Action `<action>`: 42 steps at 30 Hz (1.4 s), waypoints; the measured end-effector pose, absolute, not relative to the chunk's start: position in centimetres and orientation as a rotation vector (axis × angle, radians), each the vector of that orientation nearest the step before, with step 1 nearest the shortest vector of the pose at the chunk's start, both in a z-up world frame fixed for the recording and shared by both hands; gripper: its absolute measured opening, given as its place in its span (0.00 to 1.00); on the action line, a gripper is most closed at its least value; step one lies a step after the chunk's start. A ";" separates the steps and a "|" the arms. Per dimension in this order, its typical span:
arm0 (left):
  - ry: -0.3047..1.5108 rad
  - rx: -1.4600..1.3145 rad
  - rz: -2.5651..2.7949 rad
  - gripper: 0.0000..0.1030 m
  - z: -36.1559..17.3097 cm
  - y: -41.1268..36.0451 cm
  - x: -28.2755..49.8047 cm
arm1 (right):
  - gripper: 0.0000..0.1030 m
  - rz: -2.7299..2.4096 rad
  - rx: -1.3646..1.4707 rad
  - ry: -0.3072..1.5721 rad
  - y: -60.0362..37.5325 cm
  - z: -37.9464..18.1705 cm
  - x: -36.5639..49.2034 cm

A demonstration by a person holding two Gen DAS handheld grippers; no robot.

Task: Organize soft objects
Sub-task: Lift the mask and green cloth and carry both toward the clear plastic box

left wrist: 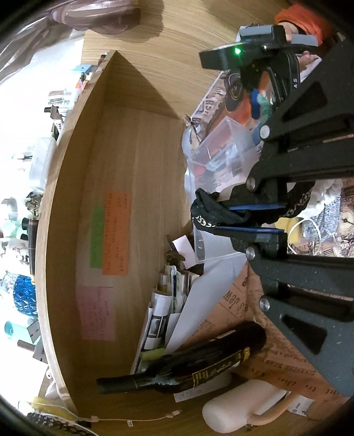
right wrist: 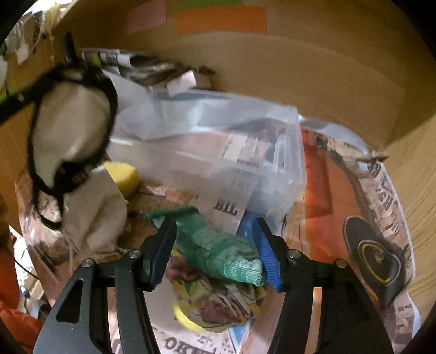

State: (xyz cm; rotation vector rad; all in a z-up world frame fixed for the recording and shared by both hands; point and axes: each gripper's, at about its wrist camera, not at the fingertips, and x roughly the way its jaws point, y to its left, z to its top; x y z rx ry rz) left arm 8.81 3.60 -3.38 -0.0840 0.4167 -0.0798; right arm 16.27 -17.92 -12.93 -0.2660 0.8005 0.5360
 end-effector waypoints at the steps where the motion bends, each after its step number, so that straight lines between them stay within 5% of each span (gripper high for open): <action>1: 0.416 -0.082 -0.079 0.09 -3.3 3.6 8.9 | 0.48 0.548 -0.257 0.821 -18.1 -13.3 16.5; 4: 0.416 -0.076 -0.075 0.09 -3.2 3.6 9.2 | 0.22 0.558 -0.253 0.855 -18.4 -13.9 16.8; 10: 0.392 -0.083 -0.066 0.09 -1.8 3.8 10.2 | 0.12 0.563 -0.226 0.778 -18.9 -12.3 15.7; 27: 0.354 -0.056 -0.007 0.09 -0.2 3.3 15.4 | 0.12 0.537 -0.101 0.447 -19.9 -3.9 15.0; 42: 0.535 -0.004 0.030 0.09 -5.8 2.4 22.1 | 0.12 0.487 -0.186 0.566 -17.1 -7.1 21.9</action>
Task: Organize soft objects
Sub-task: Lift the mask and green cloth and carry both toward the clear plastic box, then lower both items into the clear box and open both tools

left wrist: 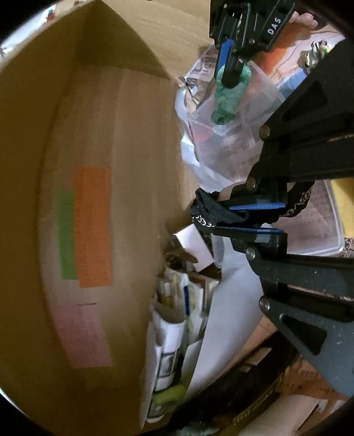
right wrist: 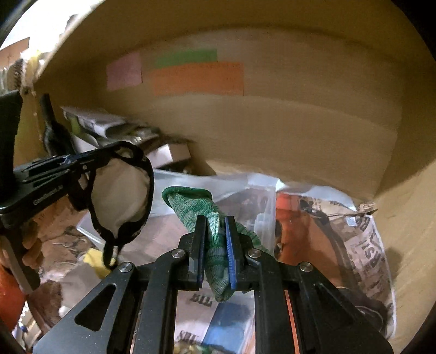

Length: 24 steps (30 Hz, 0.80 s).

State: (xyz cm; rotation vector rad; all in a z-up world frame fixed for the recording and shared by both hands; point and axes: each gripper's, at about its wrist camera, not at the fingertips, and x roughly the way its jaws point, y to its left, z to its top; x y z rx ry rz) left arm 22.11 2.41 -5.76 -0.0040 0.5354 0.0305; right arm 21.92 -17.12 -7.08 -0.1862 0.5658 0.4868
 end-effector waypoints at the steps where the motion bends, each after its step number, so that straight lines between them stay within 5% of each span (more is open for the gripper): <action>1: 0.553 -0.002 0.032 0.09 -6.2 2.4 22.6 | 0.12 0.484 -0.197 0.576 -16.9 -7.4 22.4; 16: 0.802 -0.025 -0.036 0.11 -10.9 2.4 26.1 | 0.12 0.521 -0.296 0.777 -14.6 -11.4 25.9; 24: 0.777 -0.067 -0.052 0.49 -9.3 3.3 24.5 | 0.35 0.500 -0.301 0.717 -15.1 -10.0 24.7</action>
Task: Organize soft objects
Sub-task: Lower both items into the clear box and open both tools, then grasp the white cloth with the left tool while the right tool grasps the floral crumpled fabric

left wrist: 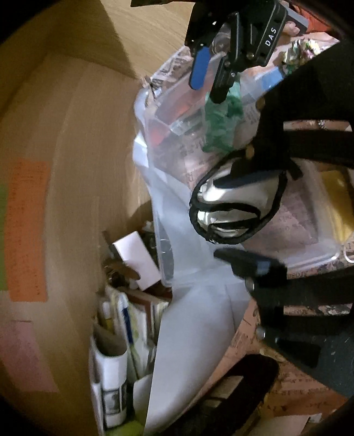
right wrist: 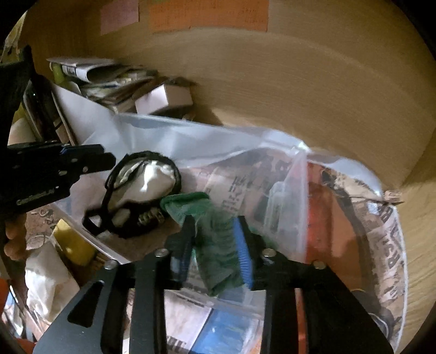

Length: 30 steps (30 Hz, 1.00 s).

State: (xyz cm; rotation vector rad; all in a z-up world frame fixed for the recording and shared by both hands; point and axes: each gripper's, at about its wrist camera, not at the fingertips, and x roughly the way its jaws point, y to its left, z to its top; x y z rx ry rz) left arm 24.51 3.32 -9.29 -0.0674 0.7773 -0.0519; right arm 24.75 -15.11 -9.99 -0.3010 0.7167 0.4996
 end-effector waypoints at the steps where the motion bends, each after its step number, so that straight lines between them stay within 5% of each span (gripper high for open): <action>1: 0.767 -0.072 -0.053 0.50 -8.9 3.3 24.1 | 0.42 0.494 -0.300 0.696 -15.3 -9.5 24.3; 4: 0.723 -0.073 -0.053 0.57 -7.3 3.6 22.5 | 0.59 0.477 -0.294 0.630 -15.7 -8.1 22.9; 11: 0.593 -0.078 -0.012 0.86 -3.7 3.4 17.7 | 0.81 0.458 -0.260 0.496 -16.5 -5.4 19.3; 18: 0.497 -0.035 0.021 0.99 -2.2 2.5 13.4 | 0.87 0.463 -0.218 0.415 -17.5 -4.1 15.7; 30: 0.599 -0.027 -0.012 1.00 -6.4 1.2 9.7 | 0.92 0.422 -0.162 0.457 -20.0 -7.3 12.2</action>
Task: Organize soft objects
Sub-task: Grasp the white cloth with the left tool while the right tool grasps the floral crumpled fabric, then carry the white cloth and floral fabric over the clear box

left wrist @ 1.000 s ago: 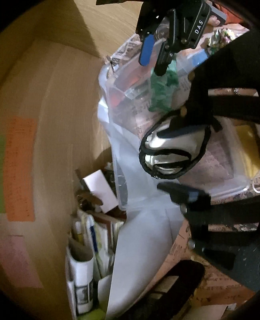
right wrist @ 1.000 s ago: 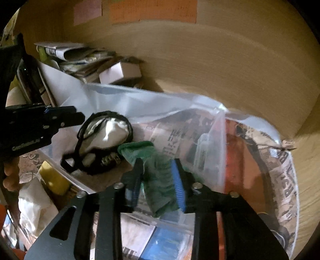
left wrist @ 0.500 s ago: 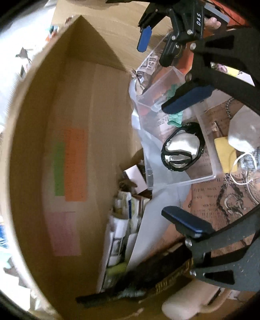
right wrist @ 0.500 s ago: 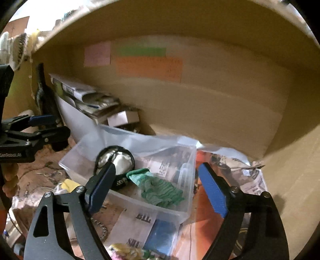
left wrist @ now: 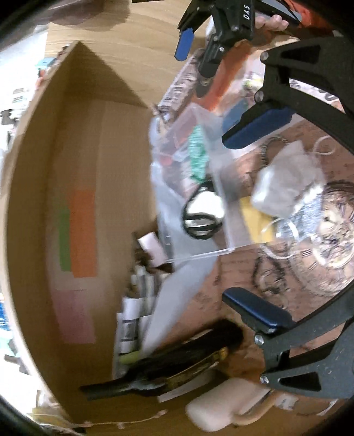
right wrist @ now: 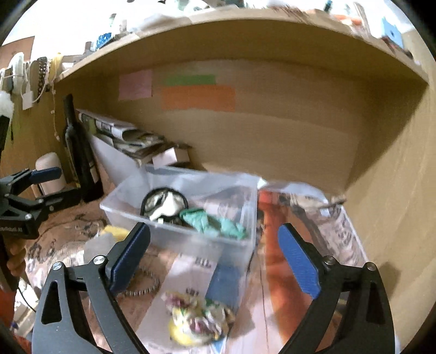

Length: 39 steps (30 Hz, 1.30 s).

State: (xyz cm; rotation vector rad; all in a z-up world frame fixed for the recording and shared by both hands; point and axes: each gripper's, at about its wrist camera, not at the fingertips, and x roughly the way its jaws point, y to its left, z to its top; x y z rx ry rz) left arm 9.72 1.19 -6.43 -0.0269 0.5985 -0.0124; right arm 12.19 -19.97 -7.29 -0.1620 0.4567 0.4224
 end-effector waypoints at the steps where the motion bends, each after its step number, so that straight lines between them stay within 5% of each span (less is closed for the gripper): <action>1: 0.617 -0.036 -0.019 1.00 -7.1 1.1 9.6 | 0.92 0.418 -0.154 0.469 -20.2 -7.7 12.1; 11: 0.697 -0.091 -0.080 0.97 -11.3 0.2 8.8 | 0.89 0.400 -0.101 0.629 -21.3 -12.6 11.6; 18: 0.749 -0.104 -0.117 0.48 -12.7 0.0 9.4 | 0.52 0.443 -0.071 0.708 -21.2 -14.1 12.1; 20: 0.756 -0.114 -0.124 0.40 -12.8 0.2 9.5 | 0.35 0.460 -0.067 0.720 -21.2 -14.2 12.1; 27: 0.707 -0.126 -0.133 0.18 -12.0 0.9 9.3 | 0.17 0.453 -0.056 0.672 -21.5 -13.2 11.8; 39: 0.547 -0.116 -0.128 0.16 -6.7 1.6 8.2 | 0.13 0.424 -0.045 0.517 -22.1 -8.9 11.6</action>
